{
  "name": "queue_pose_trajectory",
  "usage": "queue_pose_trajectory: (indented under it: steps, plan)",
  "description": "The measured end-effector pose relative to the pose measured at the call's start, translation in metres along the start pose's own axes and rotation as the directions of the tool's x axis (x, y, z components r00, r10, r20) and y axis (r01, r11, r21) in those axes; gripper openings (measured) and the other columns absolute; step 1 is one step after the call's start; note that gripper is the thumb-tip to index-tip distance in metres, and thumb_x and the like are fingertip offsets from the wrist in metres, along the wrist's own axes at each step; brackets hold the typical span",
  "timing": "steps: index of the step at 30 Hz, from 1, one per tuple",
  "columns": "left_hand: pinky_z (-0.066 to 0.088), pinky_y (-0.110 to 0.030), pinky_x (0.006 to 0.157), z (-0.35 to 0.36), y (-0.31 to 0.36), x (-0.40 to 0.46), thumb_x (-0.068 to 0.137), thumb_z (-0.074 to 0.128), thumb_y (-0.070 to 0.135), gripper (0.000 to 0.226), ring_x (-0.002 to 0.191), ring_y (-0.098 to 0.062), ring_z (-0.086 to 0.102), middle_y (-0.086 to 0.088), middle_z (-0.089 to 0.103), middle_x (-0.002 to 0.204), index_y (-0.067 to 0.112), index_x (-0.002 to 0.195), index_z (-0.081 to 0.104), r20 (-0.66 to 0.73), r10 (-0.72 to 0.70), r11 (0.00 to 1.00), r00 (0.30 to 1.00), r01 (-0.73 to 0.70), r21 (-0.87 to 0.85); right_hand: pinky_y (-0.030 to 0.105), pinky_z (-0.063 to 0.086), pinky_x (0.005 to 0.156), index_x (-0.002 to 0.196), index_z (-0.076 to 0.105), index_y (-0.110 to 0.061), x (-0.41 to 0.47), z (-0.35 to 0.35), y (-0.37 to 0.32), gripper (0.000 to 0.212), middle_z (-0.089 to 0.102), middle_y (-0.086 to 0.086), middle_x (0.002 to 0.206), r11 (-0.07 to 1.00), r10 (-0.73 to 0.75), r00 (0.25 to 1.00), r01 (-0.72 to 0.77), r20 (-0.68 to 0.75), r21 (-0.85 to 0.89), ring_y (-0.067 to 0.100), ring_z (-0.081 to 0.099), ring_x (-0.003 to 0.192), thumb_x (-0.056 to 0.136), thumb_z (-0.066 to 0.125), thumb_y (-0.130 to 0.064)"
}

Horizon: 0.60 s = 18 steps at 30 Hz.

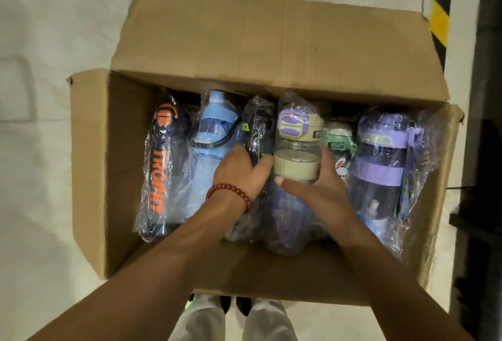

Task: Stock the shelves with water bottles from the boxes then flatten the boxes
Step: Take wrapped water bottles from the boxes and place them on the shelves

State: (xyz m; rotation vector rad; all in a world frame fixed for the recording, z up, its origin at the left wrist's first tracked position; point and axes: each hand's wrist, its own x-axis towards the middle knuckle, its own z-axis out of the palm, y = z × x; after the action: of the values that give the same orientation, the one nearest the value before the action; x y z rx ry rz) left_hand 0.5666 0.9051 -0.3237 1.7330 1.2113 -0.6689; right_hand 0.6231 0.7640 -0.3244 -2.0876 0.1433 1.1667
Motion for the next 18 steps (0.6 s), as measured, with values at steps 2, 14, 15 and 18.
queue_pose_trajectory:
  steps: [2, 14, 15, 18]
  plan:
    - [0.035, -0.028, 0.077, 0.001, 0.003, 0.007, 0.088, 0.052, 0.043, 0.047, 0.106, -0.024, 0.051, -0.008, 0.054, 0.123, 0.01, 0.121, 0.047, 0.055, -0.066, 0.99, 0.996, 0.072, -0.117, 0.04, 0.05, 0.095, 0.137, 0.032, -0.034, 0.003, 0.008, 0.002, 0.092, 0.06, -0.017, 0.115, 1.0, -0.021, 0.999, 0.02, 0.026, 0.015, 0.006, 0.059, 0.104, 0.063, 0.086, -0.034]
    - [0.039, -0.028, 0.082, 0.007, -0.014, 0.027, 0.08, 0.065, 0.033, 0.06, 0.103, -0.021, 0.051, -0.002, 0.053, 0.116, 0.012, 0.132, 0.044, 0.13, -0.06, 0.959, 0.99, 0.094, -0.268, 0.027, 0.049, 0.079, 0.14, 0.031, -0.028, 0.008, 0.015, 0.022, 0.089, 0.058, -0.012, 0.108, 0.996, -0.081, 0.993, 0.085, -0.086, 0.038, 0.007, 0.059, 0.094, 0.067, 0.082, -0.018]
    - [0.038, -0.027, 0.08, 0.007, -0.015, 0.029, 0.079, 0.068, 0.03, 0.061, 0.1, -0.019, 0.05, -0.001, 0.052, 0.114, 0.012, 0.131, 0.044, 0.137, -0.045, 0.963, 0.99, 0.08, -0.256, 0.027, 0.049, 0.078, 0.139, 0.032, -0.029, 0.007, 0.013, 0.023, 0.088, 0.058, -0.015, 0.106, 0.995, -0.082, 0.993, 0.086, -0.086, 0.046, 0.004, 0.058, 0.093, 0.067, 0.082, -0.019]
    - [0.04, -0.025, 0.076, 0.008, -0.022, 0.03, 0.074, 0.074, 0.02, 0.07, 0.097, -0.016, 0.051, 0.0, 0.055, 0.115, 0.012, 0.135, 0.04, 0.157, -0.016, 0.974, 0.988, 0.051, -0.222, 0.025, 0.048, 0.076, 0.139, 0.032, -0.03, 0.006, 0.009, 0.025, 0.086, 0.057, -0.019, 0.104, 0.996, -0.068, 0.996, 0.071, -0.062, 0.049, 0.003, 0.059, 0.093, 0.068, 0.082, -0.021]
